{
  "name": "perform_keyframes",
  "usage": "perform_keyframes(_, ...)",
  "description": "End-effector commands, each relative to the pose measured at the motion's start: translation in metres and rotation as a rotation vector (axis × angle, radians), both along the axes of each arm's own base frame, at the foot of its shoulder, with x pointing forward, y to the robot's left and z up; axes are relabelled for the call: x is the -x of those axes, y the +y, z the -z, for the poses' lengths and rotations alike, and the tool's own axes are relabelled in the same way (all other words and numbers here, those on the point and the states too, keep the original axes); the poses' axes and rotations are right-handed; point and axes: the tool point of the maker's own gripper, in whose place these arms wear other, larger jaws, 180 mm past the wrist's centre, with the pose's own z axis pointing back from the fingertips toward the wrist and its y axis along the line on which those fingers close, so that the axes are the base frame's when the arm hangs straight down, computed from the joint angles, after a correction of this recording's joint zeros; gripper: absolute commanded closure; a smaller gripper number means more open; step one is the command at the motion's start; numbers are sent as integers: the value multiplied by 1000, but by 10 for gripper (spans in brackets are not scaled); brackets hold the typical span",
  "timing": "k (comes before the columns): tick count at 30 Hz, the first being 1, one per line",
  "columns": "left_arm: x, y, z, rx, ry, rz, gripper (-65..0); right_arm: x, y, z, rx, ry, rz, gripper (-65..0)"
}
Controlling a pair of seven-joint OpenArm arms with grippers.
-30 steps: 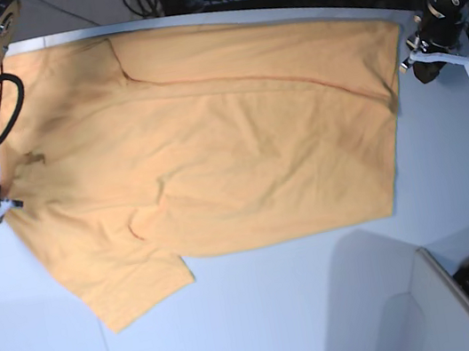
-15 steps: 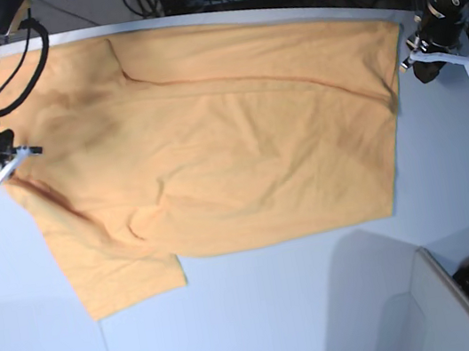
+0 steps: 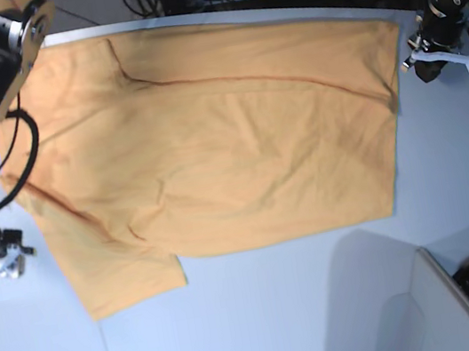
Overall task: Layout the t-shirt on the table in an organized manner, then fold the t-shirt properly
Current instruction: 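Move the right gripper down along the shirt side and grasp the hem corner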
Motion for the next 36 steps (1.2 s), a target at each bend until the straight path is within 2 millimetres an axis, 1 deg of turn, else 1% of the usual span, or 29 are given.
perform_keyframes(1, -6, 5, -11, -19, -39, 6, 0, -14, -8, 2, -17, 11, 7, -470)
perform_keyframes(2, -6, 5, -11, -19, -39, 6, 0, -29, -7, 12, -62, 20, 3, -516)
perform_keyframes(3, -6, 5, -11, -19, -39, 6, 0, -40, -7, 21, -99, 23, 3, -531)
perform_keyframes(4, -6, 5, -11, -19, -39, 4, 0, -51, -7, 32, -140, 14, 7, -528)
perform_keyframes(6, -5, 5, -11, -19, -38, 4, 0, -65, -10, 51, -199, -9, 30, -507)
perform_keyframes(8, -5, 6, -11, -21, -36, 5, 0, -71, -9, 72, -266, -15, 61, -482)
perform_keyframes(9, -5, 6, -11, -21, -36, 5, 0, -69, -9, 82, -287, -8, 70, -467)
perform_keyframes(11, -5, 6, -11, -21, -36, 5, 0, -66, -2, 97, -290, 7, 55, -440)
perform_keyframes(12, -5, 6, -11, -21, -36, 5, 0, -64, 5, 104, -280, 18, 31, -428)
perform_keyframes(16, -6, 6, -11, -21, -38, 5, 0, -61, 16, 111, -244, 38, -27, -378)
perform_keyframes(18, -6, 6, -11, -21, -38, 5, 0, -58, 27, 117, -256, 49, -38, -348)
perform_keyframes(21, -6, 6, -11, -21, -39, 5, 0, -56, 32, 120, -261, 57, -44, -275)
perform_keyframes(26, -6, 6, -11, -21, -39, 5, 0, -56, 32, 120, -262, 56, -41, -138)
perform_keyframes(27, -6, 6, -11, -21, -39, 5, 0, -56, 31, 120, -262, 55, -40, -126)
perform_keyframes(29, -6, 6, -11, -21, -39, 5, 0, -56, 30, 120, -258, 53, -33, -128)
perform_keyframes(32, -6, 6, -11, -21, -39, 5, 0, -54, 17, 124, -215, 69, 31, -120)
perform_keyframes(34, -6, 6, -11, -21, -39, 5, 0, -52, 13, 125, -203, 64, 46, -107)
perform_keyframes(35, -6, 6, -11, -21, -39, 5, 0, -53, 11, 125, -196, 47, 54, -72)
perform_keyframes(36, -6, 6, -11, -21, -39, 5, 0, -55, 10, 123, -192, 28, 57, -9)
